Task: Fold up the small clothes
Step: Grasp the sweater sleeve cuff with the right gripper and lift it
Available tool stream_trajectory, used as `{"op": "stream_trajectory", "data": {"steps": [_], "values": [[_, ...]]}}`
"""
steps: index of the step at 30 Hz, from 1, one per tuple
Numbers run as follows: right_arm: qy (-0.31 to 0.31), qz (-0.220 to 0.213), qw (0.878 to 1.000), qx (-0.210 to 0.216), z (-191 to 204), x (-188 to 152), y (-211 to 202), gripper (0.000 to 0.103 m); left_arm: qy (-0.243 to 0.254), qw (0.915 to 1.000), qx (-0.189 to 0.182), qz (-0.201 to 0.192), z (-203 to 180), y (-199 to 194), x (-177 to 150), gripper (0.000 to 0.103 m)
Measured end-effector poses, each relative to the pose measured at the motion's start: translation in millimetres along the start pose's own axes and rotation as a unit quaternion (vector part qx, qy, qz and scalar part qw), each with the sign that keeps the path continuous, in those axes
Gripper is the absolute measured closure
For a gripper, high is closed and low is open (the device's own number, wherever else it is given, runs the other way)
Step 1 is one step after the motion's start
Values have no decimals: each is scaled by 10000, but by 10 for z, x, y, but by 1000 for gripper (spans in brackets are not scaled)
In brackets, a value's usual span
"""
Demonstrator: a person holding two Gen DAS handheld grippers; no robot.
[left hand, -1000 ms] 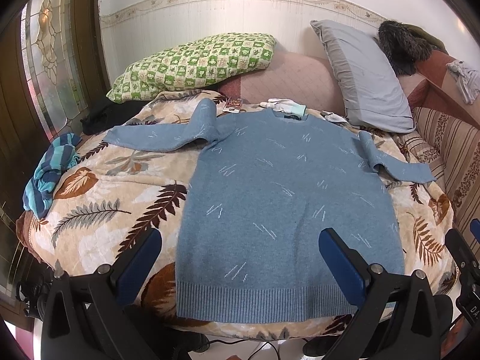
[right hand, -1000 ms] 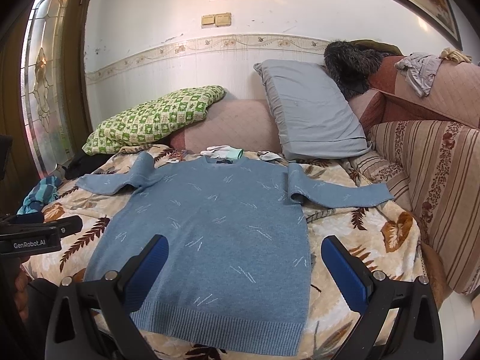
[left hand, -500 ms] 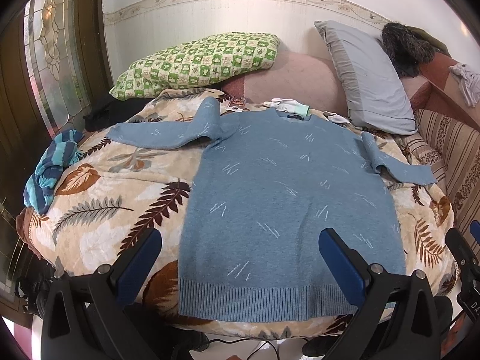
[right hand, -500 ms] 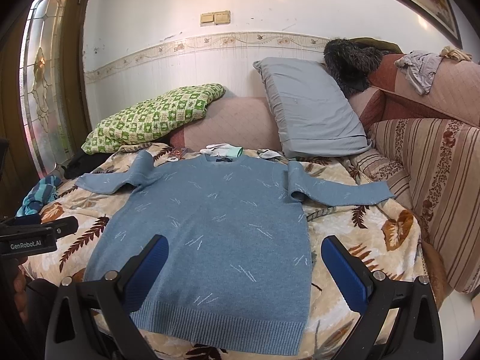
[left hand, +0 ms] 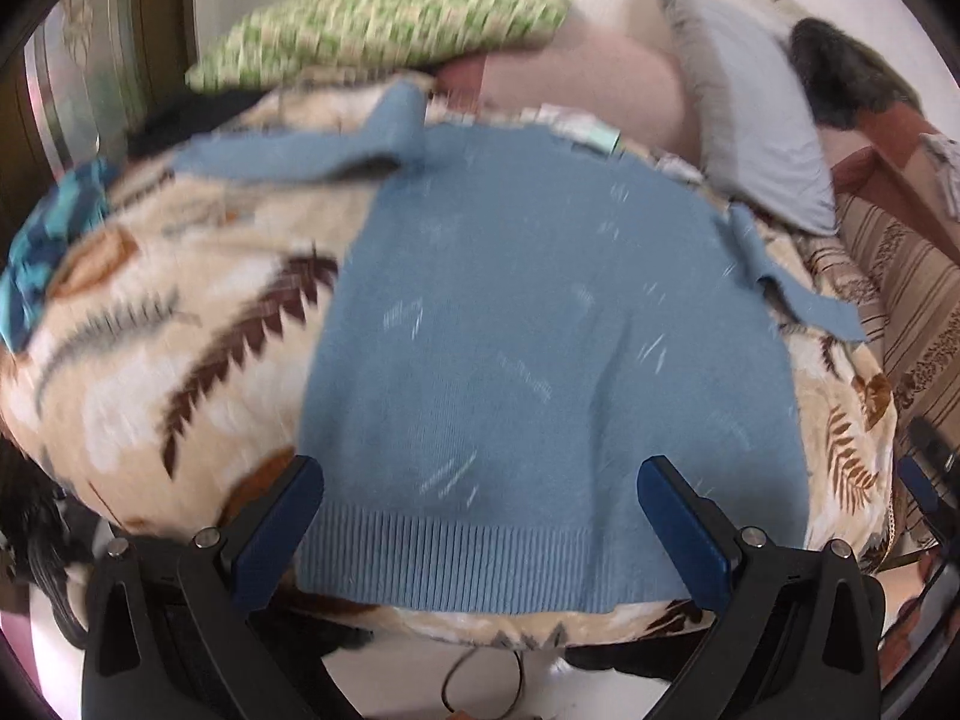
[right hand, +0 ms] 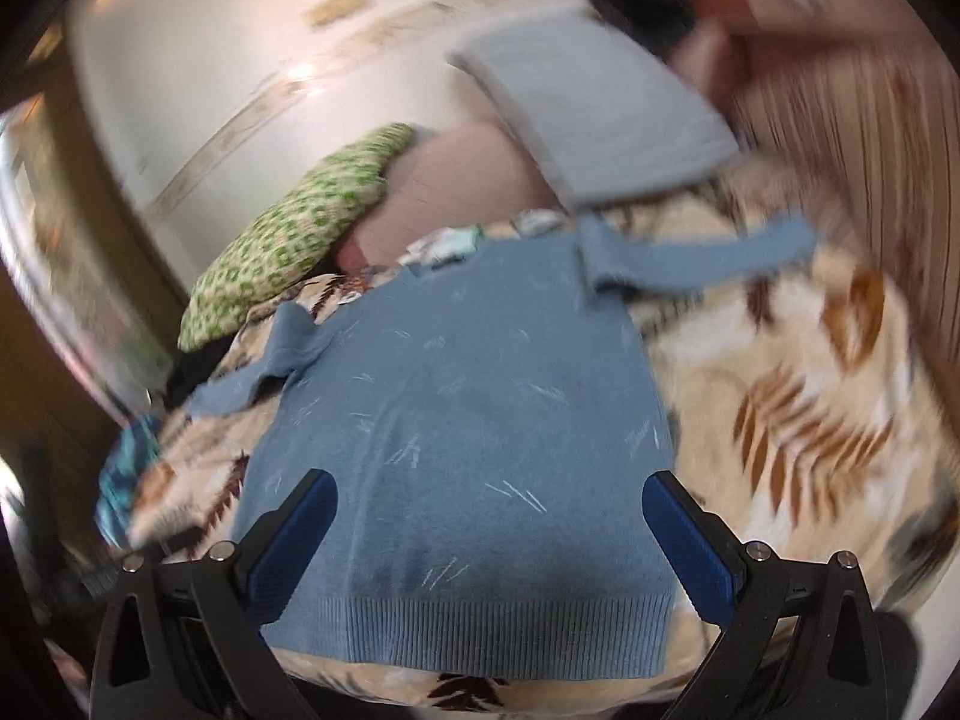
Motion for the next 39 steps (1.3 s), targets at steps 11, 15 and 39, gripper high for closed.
{"op": "stream_trajectory", "data": {"steps": [11, 15, 39], "values": [[2363, 328, 9681, 767, -1602, 781, 831, 1, 30, 9998, 146, 111, 99, 354, 103, 0], [3110, 257, 9448, 994, -2183, 1273, 1245, 11, -138, 9997, 117, 179, 187, 532, 152, 0], [3045, 405, 9476, -876, -2940, 2203, 2526, 97, -465, 9988, -65, -107, 642, 892, 558, 0]]}}
Point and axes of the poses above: each gripper's, at about its wrist camera, not at the fingertips, and y roughly the way its jaws point, z to its left, x to its top, the point moved 1 cm from there along y, roughly the way its jaws point, and after that the axes turned 11 degrees about -x, right-handed, at the moved point
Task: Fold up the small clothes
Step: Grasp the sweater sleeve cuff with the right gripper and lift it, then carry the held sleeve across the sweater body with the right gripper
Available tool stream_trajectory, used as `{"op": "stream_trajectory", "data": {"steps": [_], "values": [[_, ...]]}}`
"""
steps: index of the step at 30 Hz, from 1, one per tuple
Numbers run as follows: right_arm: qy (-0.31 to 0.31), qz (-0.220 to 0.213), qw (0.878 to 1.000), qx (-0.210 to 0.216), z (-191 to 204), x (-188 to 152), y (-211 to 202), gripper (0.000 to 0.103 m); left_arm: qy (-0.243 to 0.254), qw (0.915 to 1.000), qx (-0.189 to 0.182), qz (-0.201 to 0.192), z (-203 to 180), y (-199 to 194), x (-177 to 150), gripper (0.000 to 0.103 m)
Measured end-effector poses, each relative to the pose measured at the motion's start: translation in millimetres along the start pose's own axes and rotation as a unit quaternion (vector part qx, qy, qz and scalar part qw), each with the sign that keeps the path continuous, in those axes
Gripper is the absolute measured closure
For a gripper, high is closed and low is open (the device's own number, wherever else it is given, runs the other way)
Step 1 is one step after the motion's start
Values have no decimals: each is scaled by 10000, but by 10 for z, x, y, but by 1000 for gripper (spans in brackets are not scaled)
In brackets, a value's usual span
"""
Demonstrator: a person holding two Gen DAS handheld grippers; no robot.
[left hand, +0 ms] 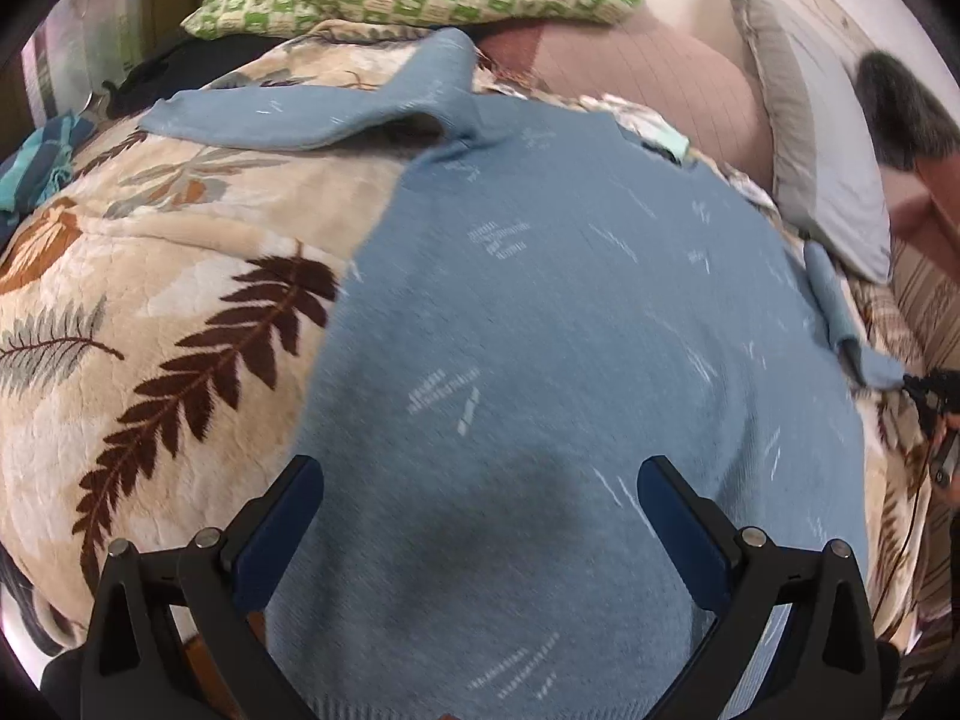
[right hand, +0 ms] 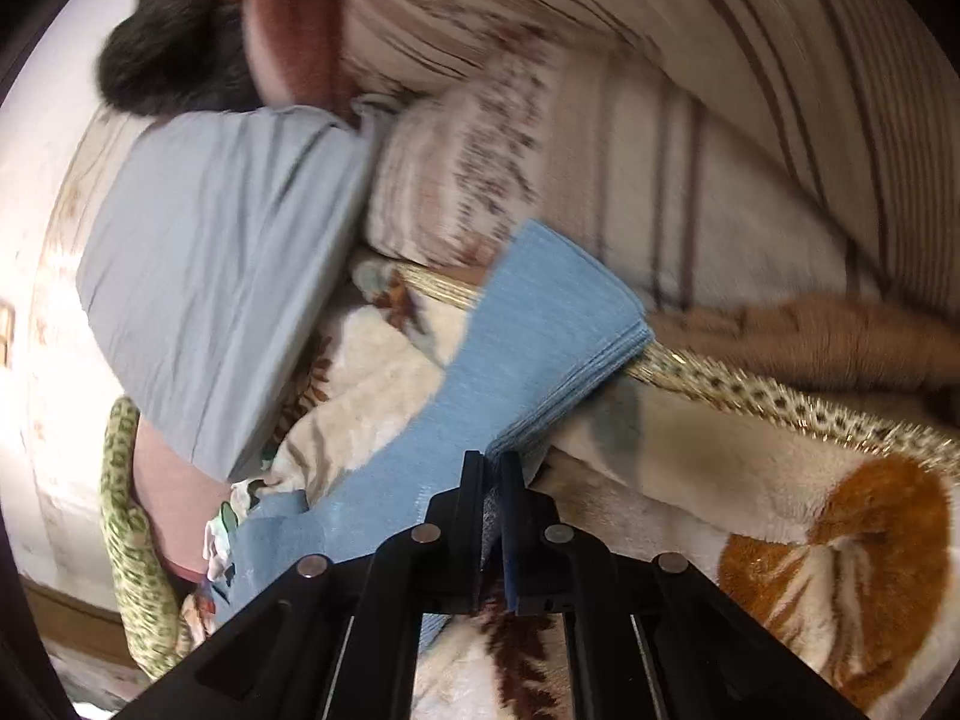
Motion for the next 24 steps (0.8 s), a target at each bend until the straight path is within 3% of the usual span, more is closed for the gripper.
{"op": "stream_trajectory", "data": {"steps": [3, 7, 11, 16, 20, 22, 24], "values": [[-190, -182, 9997, 9, 152, -19, -186, 97, -135, 9998, -81, -133, 102, -47, 45, 0], [-653, -459, 9963, 320, 633, -104, -510, 97, -191, 9992, -174, -299, 211, -90, 66, 0], [-1402, -603, 9837, 956, 1474, -421, -855, 98, -398, 9978, -332, -401, 372, -136, 79, 0], [-2176, -544, 9552, 1933, 2567, -1155, -1214, 98, -719, 9941, -529, -609, 576, -275, 103, 0], [-2569, -156, 9318, 2559, 3247, -2004, -1189, 98, -976, 9906, -678, -680, 704, -336, 123, 0], [-2526, 163, 9303, 2655, 3365, -2358, -1008, 97, -1037, 9896, -722, -691, 744, -341, 139, 0], [-2330, 370, 9377, 2552, 3254, -2584, -821, 97, -1000, 9899, -720, -696, 744, -342, 152, 0]]}}
Point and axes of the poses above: each gripper's, at about its wrist camera, not at the fingertips, and y roughly the way its jaws point, z to its left, x to its top, the point moved 1 cm from there along y, roughly the way its jaws point, and after that the axes turned 11 degrees about -x, right-handed, at the moved point
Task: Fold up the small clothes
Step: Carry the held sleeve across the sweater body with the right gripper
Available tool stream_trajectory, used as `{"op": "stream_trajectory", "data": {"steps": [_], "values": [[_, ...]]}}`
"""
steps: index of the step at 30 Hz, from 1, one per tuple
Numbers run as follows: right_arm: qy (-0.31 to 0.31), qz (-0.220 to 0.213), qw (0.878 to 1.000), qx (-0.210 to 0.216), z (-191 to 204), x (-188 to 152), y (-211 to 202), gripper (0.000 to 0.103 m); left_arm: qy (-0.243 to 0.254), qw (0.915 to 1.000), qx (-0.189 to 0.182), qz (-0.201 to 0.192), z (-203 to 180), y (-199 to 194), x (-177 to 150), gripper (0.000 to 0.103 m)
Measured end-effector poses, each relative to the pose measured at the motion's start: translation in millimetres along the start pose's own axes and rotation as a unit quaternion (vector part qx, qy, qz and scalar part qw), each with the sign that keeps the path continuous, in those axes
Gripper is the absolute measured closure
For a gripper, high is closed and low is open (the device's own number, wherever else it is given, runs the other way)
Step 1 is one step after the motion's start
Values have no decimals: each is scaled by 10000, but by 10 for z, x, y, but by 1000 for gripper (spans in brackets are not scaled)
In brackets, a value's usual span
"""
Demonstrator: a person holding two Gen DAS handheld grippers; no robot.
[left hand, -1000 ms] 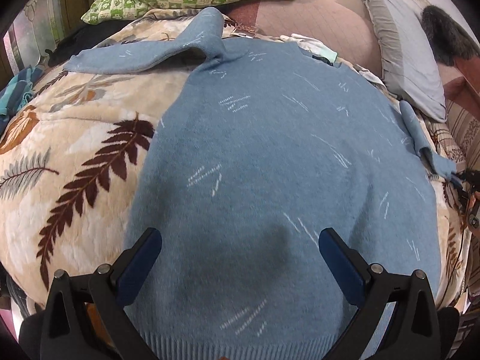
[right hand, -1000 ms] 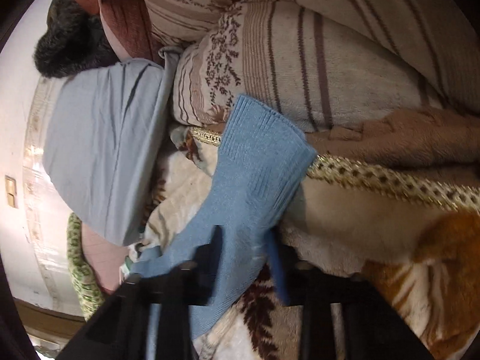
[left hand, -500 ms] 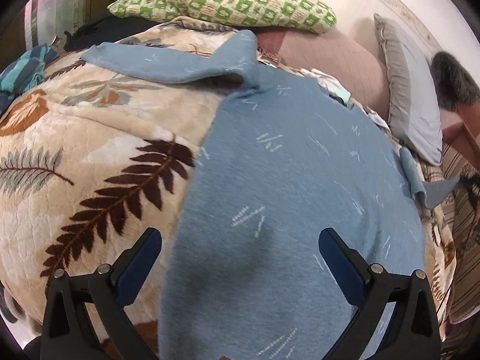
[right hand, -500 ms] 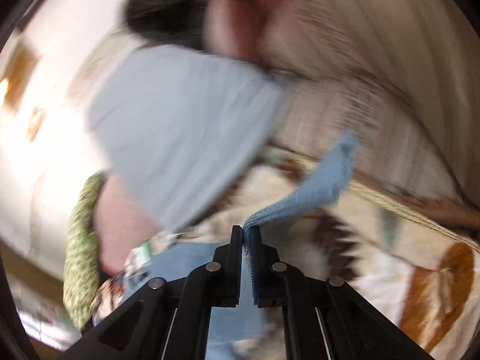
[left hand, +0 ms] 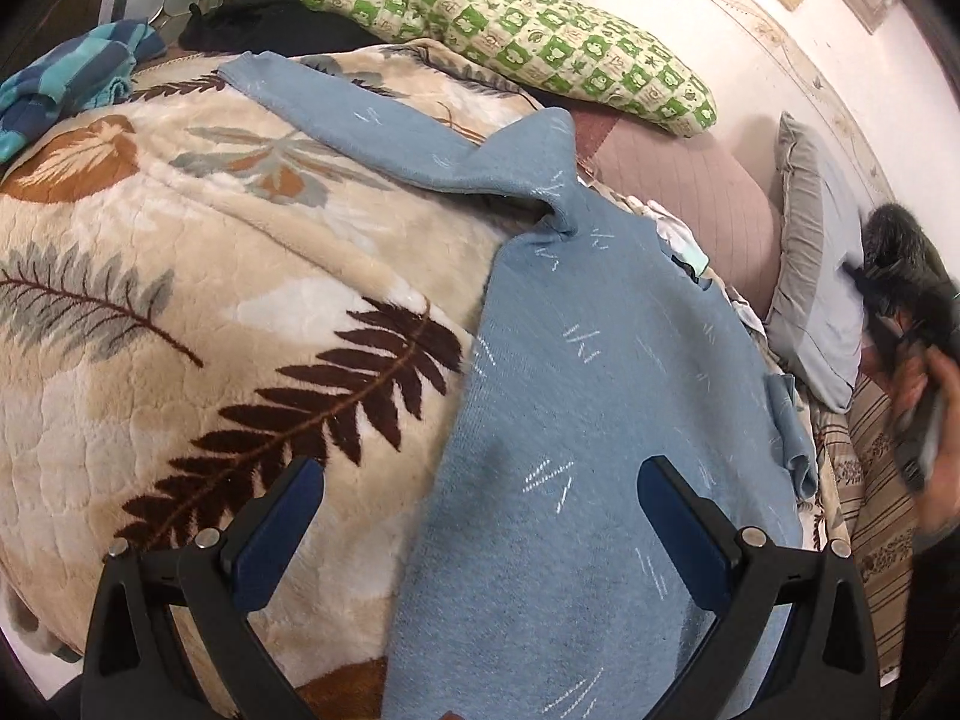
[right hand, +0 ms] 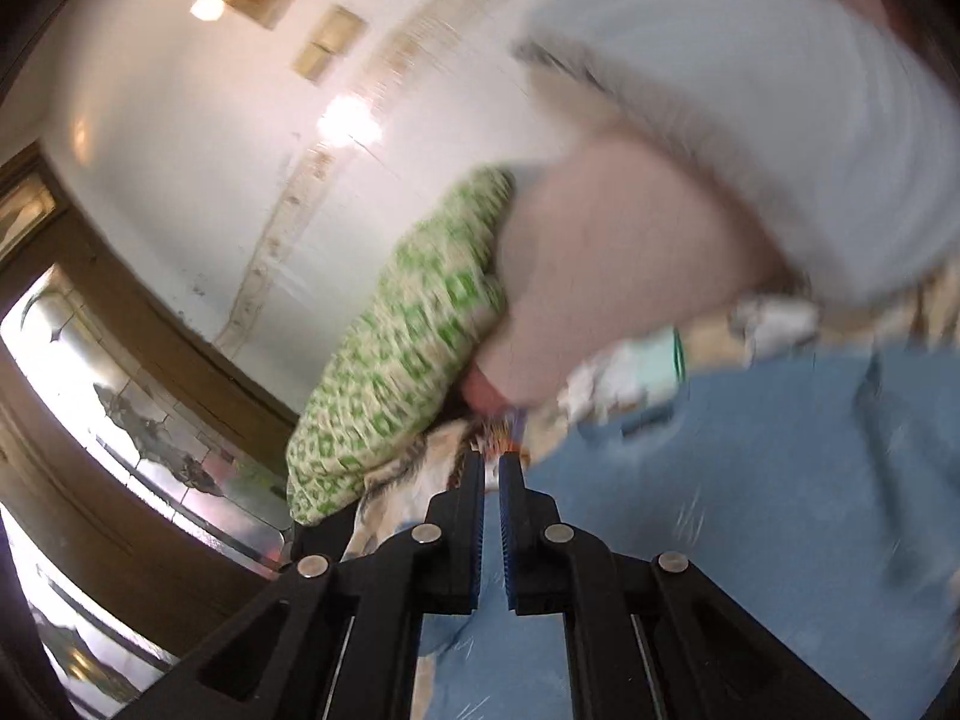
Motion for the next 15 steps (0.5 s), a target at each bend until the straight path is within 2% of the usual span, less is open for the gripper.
{"op": "stream_trajectory", "data": {"steps": [2, 4, 6, 8, 10, 12, 13, 15], "values": [[107, 376, 9976, -573, -349, -242, 193, 95, 45, 10000, -18, 19, -16, 4, -2, 0], [-280, 672, 9874, -1407, -631, -369, 272, 95, 80, 9999, -58, 50, -55, 19, -11, 0], [-914, 764, 9657, -2306, -1007, -405, 170, 95, 113, 9999, -69, 55, -89, 33, -18, 0], [-1397, 616, 9414, -3008, -1412, -309, -37, 95, 173, 9998, -44, 80, -124, 54, -29, 0], [-1614, 527, 9223, -3471, -1742, -142, -214, 91, 287, 9995, 20, 110, -179, 95, -38, 0], [-1737, 580, 9155, -3583, -1944, -13, -270, 85, 375, 9992, 70, 151, -221, 141, -44, 0], [-1810, 588, 9133, -3600, -1976, 23, -266, 78, 402, 9990, 95, 170, -228, 161, -41, 0], [-1940, 589, 9177, -3417, -1953, 104, -173, 40, 450, 9986, 144, 219, -255, 211, -42, 0]]}}
Point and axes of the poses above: each gripper's, at about its wrist camera, not at the fingertips, and y roughly the way its jaws point, z to its left, x to its top, the point moved 1 cm from there along y, roughly the way its jaws point, and after that the axes turned 11 degrees about -x, right-handed, at the moved point
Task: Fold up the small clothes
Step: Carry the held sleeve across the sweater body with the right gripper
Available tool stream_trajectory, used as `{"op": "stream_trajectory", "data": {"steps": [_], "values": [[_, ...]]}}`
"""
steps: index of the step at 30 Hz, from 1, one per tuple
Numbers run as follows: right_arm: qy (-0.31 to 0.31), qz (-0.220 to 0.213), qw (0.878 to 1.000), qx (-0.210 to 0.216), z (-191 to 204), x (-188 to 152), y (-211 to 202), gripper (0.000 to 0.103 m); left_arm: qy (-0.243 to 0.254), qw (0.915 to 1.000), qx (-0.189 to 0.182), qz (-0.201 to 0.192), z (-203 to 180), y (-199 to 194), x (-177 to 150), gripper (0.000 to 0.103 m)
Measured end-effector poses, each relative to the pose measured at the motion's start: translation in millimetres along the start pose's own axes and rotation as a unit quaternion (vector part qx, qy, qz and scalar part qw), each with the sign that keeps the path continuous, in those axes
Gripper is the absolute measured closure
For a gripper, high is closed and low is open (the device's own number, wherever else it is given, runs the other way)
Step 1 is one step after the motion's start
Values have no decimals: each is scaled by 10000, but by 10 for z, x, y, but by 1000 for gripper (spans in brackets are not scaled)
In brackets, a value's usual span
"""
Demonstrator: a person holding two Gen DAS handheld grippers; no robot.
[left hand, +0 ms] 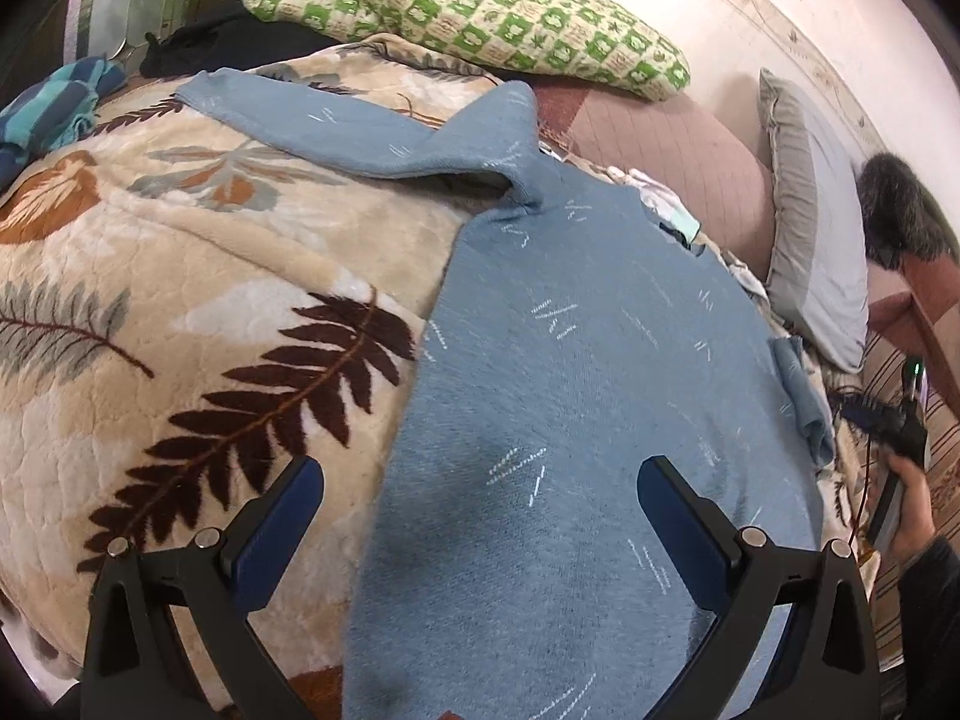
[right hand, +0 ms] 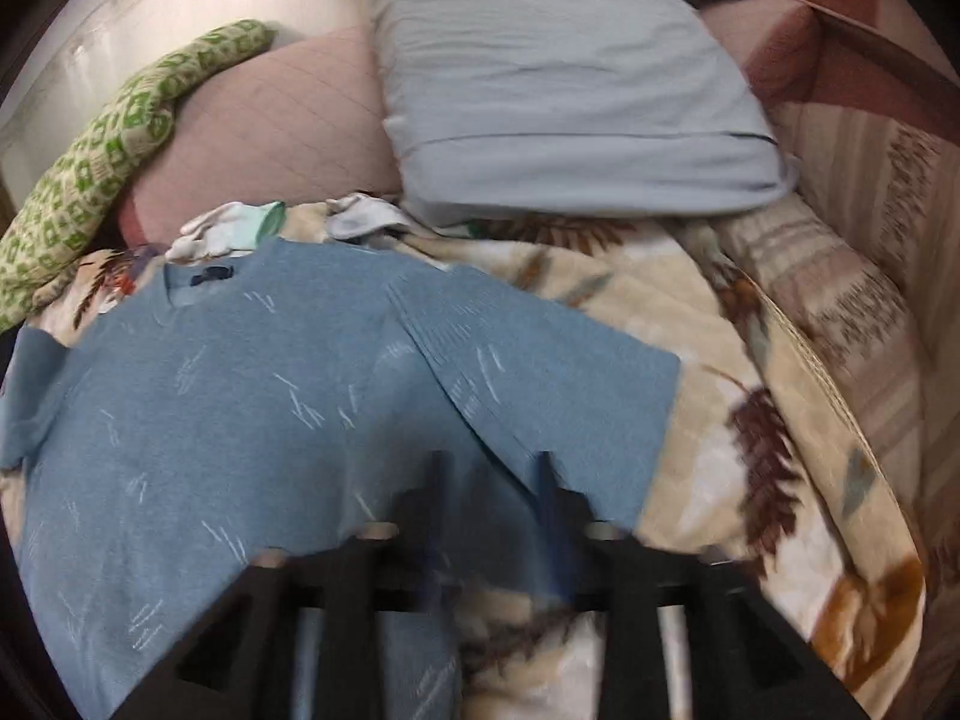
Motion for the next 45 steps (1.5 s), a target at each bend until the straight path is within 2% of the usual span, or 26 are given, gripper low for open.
{"op": "stream_trajectory", "data": {"steps": [1, 3, 5, 7, 10, 12, 13, 14, 15, 17, 20, 24, 29, 33, 37, 39, 41, 42, 45], "values": [[-13, -115, 9998, 145, 74, 75, 21, 26, 33, 10000, 26, 27, -12, 24, 1, 0], [19, -311, 9988, 373, 288, 191, 36, 26, 148, 9998, 137, 68, -34, 61, -5, 0], [338, -476, 9961, 655, 409, 330, 46, 26, 226, 9995, 218, 81, -46, 82, -10, 0], [705, -366, 9944, 690, 477, 490, 234, 26, 258, 9993, 243, 90, -50, 98, -6, 0], [812, -24, 9953, 521, 505, 608, 554, 28, 257, 9993, 234, 109, -42, 112, 3, 0], [828, 47, 9955, 458, 481, 637, 677, 41, 239, 9994, 198, 124, -35, 116, 9, 0], [898, 103, 9947, 497, 447, 631, 711, 60, 232, 9995, 186, 119, -34, 119, 13, 0], [1084, 163, 9924, 555, 373, 632, 750, 73, 233, 9995, 183, 106, -35, 119, 15, 0], [1197, 198, 9910, 568, 327, 636, 770, 75, 232, 9995, 191, 108, -42, 129, 20, 0], [1418, 277, 9870, 703, 239, 644, 800, 88, 192, 9996, 124, 135, -80, 170, 68, 0], [1717, 316, 9800, 954, 143, 652, 791, 92, 282, 9996, -12, 95, -246, 279, 244, 0], [2267, 258, 9641, 1357, -43, 653, 730, 93, 560, 9984, -99, -42, -541, 570, 654, 0], [2427, -68, 9495, 1988, -45, 738, 399, 95, 672, 9975, -175, 139, -607, 955, 832, 0], [2136, -340, 9370, 2742, 395, 928, 0, 95, 522, 9985, -105, 142, -453, 952, 823, 0], [1647, -444, 9104, 3770, 1382, 1076, -395, 95, 258, 9994, 78, -236, -248, 783, 955, 0], [1461, -387, 9002, 4083, 1825, 1090, -478, 95, 70, 9990, 140, -428, -136, 681, 1016, 0], [1225, -189, 8986, 4208, 2323, 1042, -428, 95, -29, 9983, 180, -548, -60, 606, 1045, 0], [1115, 26, 9028, 4153, 2598, 961, -303, 95, -60, 9982, 182, -564, -30, 589, 1061, 0], [898, 733, 9149, 3867, 3035, 699, 133, 94, -121, 9983, 140, -552, 7, 591, 1093, 0]]}}
Point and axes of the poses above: each gripper's, at about its wrist camera, not at the fingertips, and y roughly the way its jaws point, z to its left, x to its top, the point moved 1 cm from there along y, roughly the way its jaws point, and after that the axes turned 11 degrees about -x, right-handed, at the moved point
